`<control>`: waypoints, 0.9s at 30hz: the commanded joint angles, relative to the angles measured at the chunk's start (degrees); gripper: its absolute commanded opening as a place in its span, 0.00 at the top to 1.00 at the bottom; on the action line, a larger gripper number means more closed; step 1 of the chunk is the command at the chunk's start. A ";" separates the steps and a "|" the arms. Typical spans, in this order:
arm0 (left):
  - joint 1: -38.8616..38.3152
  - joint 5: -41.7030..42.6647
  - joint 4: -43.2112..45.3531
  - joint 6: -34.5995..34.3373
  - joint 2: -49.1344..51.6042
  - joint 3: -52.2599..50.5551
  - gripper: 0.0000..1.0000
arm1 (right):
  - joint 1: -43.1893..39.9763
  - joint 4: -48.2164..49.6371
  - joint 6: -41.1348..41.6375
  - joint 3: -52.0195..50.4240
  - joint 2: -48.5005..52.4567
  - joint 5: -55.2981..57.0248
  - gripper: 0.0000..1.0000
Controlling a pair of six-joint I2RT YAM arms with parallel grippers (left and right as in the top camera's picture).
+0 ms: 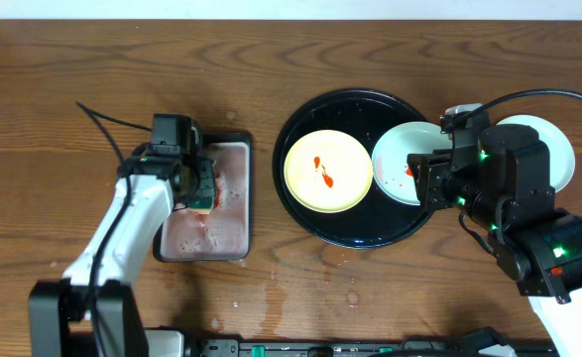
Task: Clean dirty plates on tray and stack at the side
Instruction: 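Grasp and lift the green sponge from the small tray with left gripper, then carry the sponge with the left gripper onto the yellow plate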
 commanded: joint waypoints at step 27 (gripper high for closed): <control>-0.11 0.52 0.44 -2.71 -1.29 0.37 0.93 | 2.73 -1.36 19.78 -4.68 21.79 -1.84 0.62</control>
